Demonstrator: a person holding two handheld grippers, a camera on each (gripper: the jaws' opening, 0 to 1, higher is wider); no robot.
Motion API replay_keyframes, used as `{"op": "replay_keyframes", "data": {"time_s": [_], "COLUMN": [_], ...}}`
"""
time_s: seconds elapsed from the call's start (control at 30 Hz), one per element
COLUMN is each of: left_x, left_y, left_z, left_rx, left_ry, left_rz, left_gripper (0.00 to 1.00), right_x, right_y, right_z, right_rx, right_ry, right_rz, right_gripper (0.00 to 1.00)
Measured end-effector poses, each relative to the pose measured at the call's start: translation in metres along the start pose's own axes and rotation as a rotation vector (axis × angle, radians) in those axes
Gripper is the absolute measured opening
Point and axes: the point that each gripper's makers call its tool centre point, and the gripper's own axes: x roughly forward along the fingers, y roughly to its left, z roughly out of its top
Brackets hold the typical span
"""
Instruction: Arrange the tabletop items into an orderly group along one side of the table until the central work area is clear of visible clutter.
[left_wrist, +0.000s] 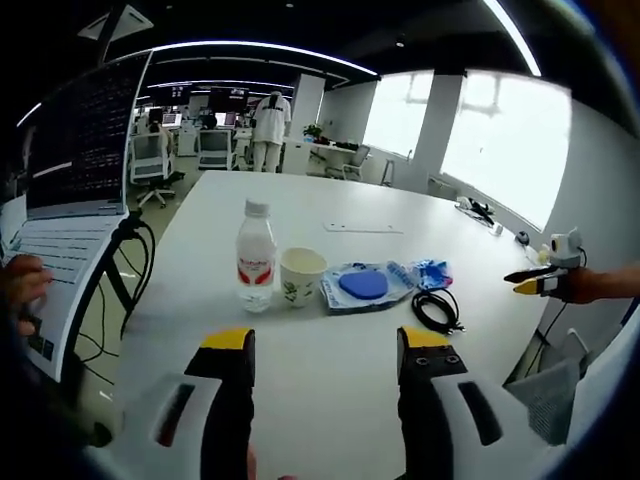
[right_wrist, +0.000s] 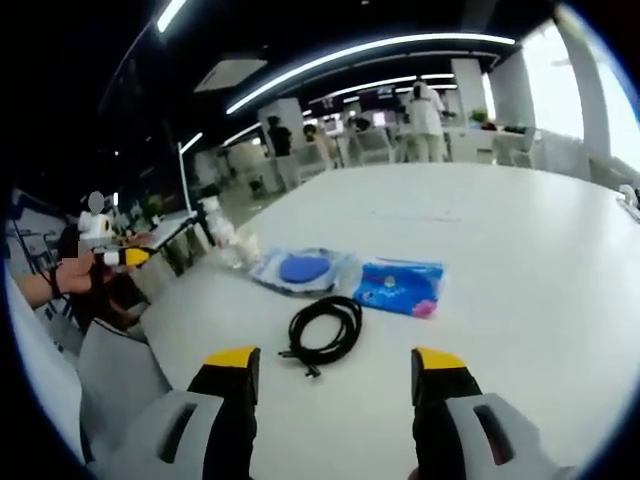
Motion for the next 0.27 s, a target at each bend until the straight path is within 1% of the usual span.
{"op": "replay_keyframes", "data": {"time_s": [0.27], "left_x": [-0.0001], "left_y": [-0.0031], "left_z": [0.0], "left_rx": [-0.001], "left_ry": [0.001], "left_rz": [-0.004], "left_gripper": [0.57], "right_x": [-0.0009], "right_y": [0.0019], "right_z": [-0.0026], "right_rx": [0.006], "right_ry": [0.003], "right_rz": [0.0], "right_gripper": [0.62]}}
